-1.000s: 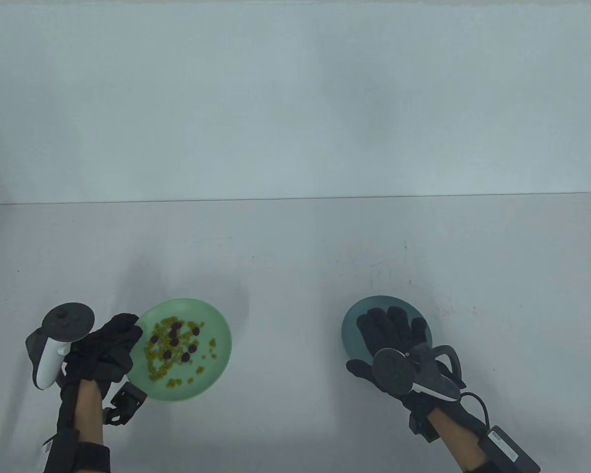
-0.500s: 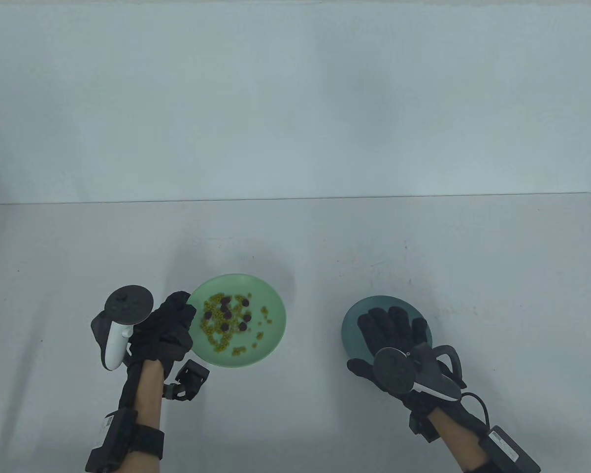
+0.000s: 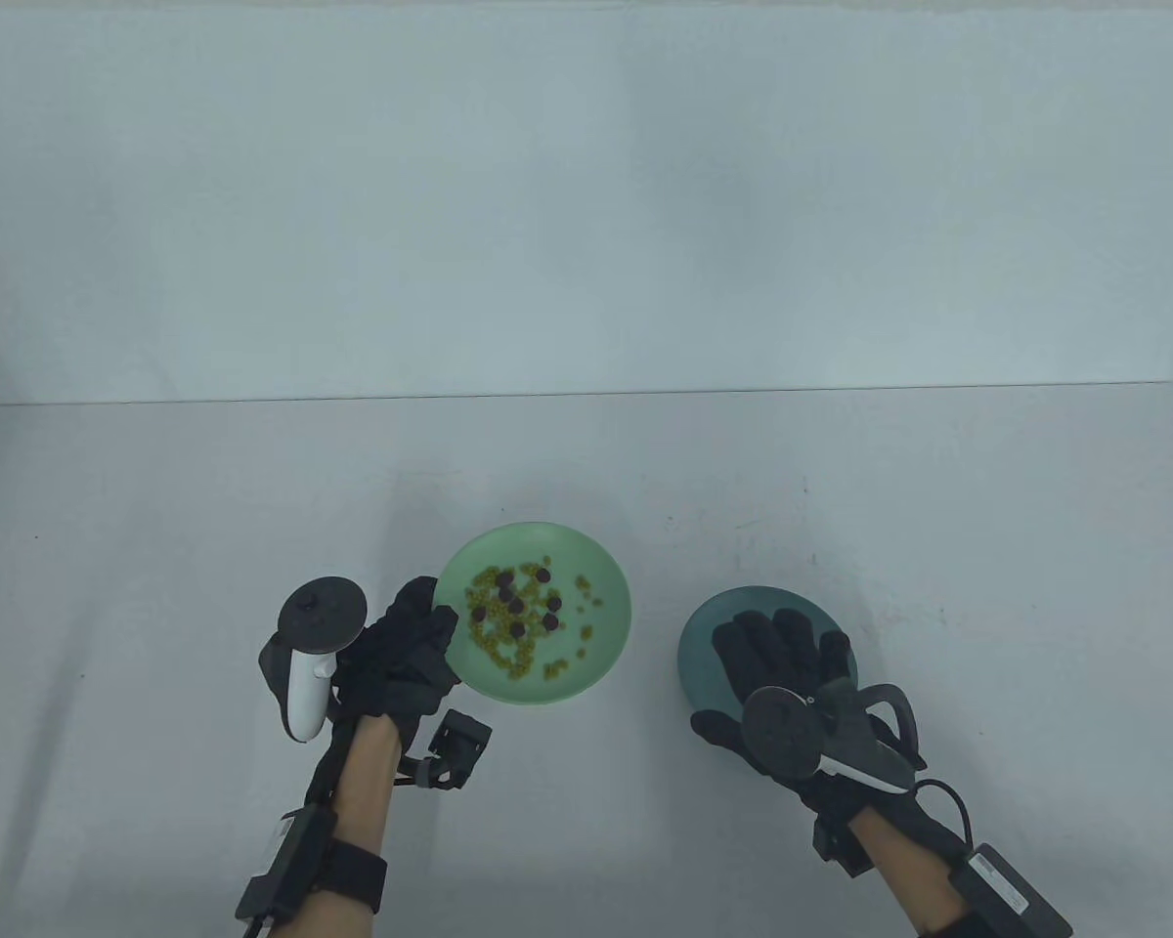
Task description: Pick cranberries with hand pinch into plate
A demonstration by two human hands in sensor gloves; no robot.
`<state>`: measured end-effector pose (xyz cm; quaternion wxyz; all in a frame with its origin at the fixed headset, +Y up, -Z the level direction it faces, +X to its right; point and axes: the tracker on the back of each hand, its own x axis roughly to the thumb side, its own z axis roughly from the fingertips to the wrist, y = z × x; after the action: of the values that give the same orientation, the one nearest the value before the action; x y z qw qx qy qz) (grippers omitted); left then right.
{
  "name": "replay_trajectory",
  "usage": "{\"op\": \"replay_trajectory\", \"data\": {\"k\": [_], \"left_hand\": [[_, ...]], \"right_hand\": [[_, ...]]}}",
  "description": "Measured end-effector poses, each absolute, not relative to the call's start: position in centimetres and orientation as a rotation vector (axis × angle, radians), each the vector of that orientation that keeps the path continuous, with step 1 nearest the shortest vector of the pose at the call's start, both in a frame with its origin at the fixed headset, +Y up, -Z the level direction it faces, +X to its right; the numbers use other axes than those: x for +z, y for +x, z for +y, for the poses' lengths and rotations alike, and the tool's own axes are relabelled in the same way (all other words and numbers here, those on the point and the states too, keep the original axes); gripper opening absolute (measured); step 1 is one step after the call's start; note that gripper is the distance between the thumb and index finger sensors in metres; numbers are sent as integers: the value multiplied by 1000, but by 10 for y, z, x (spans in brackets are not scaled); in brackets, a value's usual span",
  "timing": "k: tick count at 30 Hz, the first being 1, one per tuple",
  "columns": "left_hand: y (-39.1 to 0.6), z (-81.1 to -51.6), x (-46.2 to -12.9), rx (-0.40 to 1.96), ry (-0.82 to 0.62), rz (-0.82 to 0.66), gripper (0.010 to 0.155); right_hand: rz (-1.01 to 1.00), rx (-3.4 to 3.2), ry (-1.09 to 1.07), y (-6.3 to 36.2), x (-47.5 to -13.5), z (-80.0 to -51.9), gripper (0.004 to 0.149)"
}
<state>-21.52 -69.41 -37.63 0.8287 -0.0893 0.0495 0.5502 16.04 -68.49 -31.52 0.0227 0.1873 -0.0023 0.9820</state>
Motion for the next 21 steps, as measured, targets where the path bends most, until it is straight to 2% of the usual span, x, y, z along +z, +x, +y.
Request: {"op": "replay_trajectory", "data": {"k": [15, 21], "left_hand": [[-219, -706, -372, 1198, -224, 122, 60], [-218, -707, -371, 1201, -225, 121, 60]], "right_hand": [[-14, 3060, 558, 162, -316, -683, 88], [-73, 3046, 567, 155, -319, -660, 87]]}}
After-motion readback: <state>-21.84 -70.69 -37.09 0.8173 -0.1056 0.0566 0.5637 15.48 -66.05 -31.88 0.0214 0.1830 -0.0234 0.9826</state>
